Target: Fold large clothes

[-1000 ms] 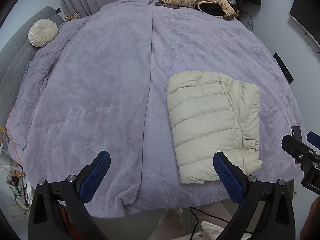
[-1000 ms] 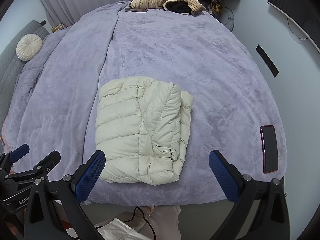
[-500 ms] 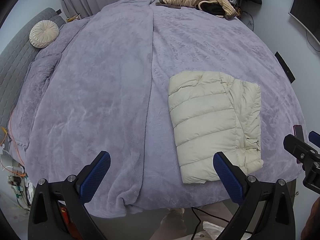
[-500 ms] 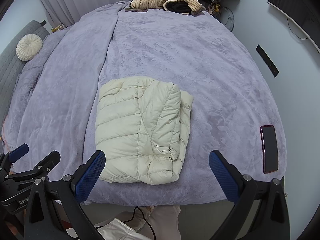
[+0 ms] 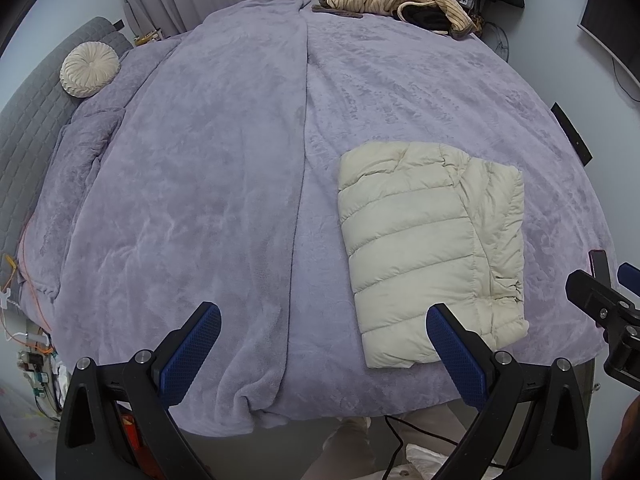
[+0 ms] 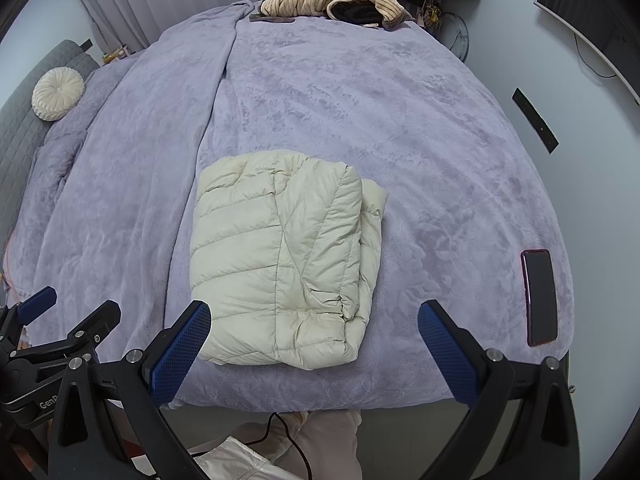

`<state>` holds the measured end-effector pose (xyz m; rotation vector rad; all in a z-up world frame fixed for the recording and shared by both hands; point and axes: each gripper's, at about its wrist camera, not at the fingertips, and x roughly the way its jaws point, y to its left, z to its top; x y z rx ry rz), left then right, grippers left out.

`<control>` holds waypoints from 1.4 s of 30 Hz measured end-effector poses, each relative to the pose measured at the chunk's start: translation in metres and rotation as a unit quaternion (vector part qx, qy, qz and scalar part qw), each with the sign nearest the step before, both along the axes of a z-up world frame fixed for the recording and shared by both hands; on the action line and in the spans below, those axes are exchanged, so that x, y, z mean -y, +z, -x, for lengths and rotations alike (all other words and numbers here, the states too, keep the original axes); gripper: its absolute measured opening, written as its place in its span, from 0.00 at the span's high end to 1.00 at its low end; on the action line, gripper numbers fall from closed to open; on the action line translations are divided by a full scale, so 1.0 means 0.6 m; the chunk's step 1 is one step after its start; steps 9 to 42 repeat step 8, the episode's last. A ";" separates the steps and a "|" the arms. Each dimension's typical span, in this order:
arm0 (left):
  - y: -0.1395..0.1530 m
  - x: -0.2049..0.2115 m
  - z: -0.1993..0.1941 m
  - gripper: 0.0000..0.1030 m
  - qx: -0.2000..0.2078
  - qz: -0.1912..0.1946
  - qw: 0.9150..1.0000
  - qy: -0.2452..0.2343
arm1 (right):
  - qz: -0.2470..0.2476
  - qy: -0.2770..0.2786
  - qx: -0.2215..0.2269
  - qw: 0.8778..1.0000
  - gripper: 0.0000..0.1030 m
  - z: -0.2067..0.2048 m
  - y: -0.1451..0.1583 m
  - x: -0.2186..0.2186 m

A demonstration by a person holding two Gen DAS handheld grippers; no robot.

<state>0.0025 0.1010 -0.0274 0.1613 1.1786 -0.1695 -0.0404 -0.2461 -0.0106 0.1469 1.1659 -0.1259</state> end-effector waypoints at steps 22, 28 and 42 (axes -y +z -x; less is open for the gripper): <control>0.002 0.008 0.001 0.00 0.002 0.002 1.000 -0.009 | 0.000 -0.001 0.000 1.000 0.00 0.000 -0.002 0.000; 0.002 0.008 0.001 0.00 0.002 0.002 1.000 -0.009 | 0.000 -0.001 0.000 1.000 0.00 0.000 -0.002 0.000; 0.002 0.008 0.001 0.00 0.002 0.002 1.000 -0.009 | 0.000 -0.001 0.000 1.000 0.00 0.000 -0.002 0.000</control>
